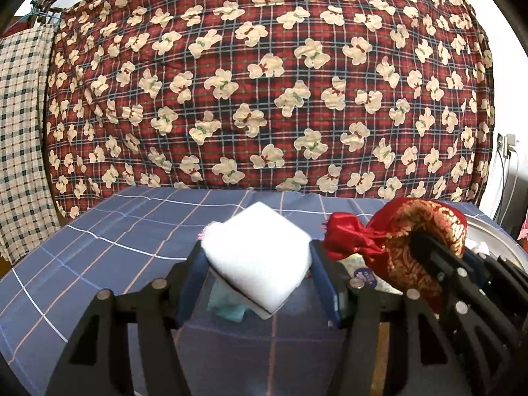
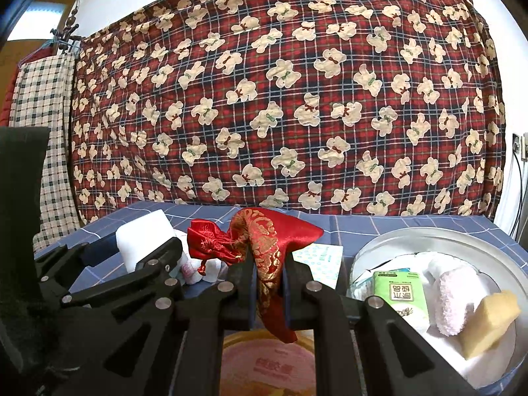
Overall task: Organize soft objects
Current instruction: 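Carry the white cube with the left gripper while the right carries the pouch toward the tin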
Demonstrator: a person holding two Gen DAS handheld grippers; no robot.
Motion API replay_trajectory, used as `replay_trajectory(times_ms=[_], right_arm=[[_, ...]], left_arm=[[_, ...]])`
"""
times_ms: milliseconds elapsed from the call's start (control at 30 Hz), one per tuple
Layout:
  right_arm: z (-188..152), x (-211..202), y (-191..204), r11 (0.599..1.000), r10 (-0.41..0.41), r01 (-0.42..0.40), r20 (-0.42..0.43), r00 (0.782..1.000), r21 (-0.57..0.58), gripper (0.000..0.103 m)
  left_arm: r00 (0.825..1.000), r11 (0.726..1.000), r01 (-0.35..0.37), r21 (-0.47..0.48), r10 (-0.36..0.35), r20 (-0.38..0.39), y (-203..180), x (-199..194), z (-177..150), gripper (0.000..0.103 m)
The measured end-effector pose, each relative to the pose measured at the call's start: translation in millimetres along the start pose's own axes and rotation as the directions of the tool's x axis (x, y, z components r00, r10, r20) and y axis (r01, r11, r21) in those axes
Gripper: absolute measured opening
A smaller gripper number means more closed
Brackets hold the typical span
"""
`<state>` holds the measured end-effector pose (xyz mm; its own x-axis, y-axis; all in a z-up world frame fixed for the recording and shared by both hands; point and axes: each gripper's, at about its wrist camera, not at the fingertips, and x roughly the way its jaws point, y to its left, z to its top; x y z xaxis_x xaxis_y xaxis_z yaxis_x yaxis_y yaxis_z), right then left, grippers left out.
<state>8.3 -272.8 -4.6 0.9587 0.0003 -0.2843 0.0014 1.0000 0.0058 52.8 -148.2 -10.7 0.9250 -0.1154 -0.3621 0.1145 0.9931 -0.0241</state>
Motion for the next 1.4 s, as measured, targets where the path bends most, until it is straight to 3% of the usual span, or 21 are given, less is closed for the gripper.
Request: replay_trajectory(times_ms=[1400], right_arm=[[-3.8,-24.6,-34.2,0.997,-0.037,0.034,0.051,0.998,0.068,0.013]], left_arm=[[0.998,0.998,0.053,0.016,-0.053,0.014,-36.4,-7.5,-3.0,0.061]])
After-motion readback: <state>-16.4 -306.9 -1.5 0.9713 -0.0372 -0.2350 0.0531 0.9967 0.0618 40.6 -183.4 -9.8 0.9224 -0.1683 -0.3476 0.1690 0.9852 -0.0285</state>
